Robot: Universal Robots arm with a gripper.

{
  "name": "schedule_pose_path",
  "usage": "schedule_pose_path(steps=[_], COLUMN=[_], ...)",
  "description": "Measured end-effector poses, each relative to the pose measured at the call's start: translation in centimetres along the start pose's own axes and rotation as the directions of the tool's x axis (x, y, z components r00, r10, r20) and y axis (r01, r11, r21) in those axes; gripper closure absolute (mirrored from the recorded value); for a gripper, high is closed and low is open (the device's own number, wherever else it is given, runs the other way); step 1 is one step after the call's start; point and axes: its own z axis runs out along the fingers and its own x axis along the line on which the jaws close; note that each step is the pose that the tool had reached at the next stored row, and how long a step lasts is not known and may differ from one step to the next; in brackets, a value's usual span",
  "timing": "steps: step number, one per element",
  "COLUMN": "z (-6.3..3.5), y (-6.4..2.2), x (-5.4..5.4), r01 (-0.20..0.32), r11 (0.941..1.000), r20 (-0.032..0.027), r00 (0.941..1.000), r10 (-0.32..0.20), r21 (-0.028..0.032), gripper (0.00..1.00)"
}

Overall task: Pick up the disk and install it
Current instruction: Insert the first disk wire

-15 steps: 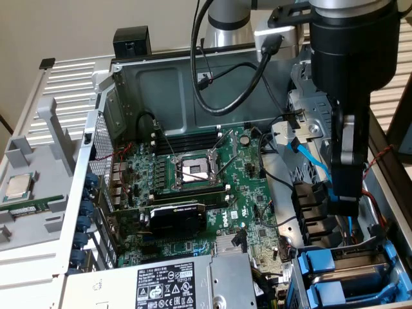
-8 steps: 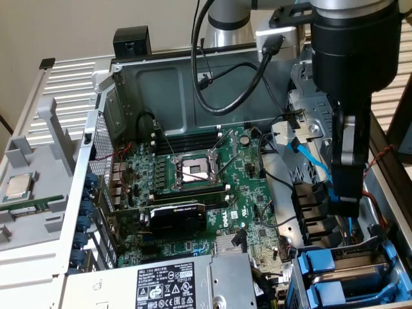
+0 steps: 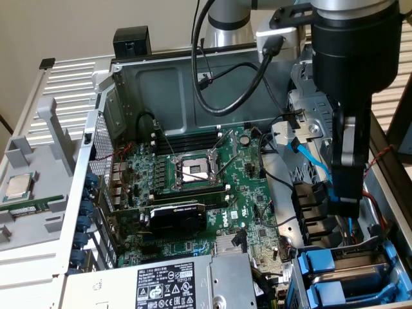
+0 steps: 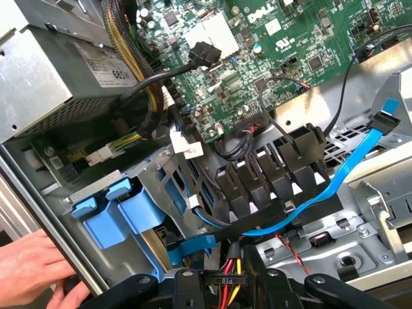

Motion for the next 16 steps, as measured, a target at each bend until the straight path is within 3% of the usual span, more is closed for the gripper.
schedule_pose_path(steps=[5,7,10,16], z=[0.03,0.02,-0.03,-1.62], y=[0.02,0.02,0.04,-0.38], x=[0.0,0.0,0.0,0.2], r01=[-0.001,-0.001,-0.002,-0.004], r11=[1.0000,1.0000,1.0000,0.9999], r20=[0.0030,0.0033,0.0056,0.0104], r00=[1.0000,1.0000,1.0000,0.9999], r10=[0.001,0.001,0.002,0.004], r21=[0.0002,0.0010,0.0053,0.0144], gripper=[0.64,0.51,0.45,0.45])
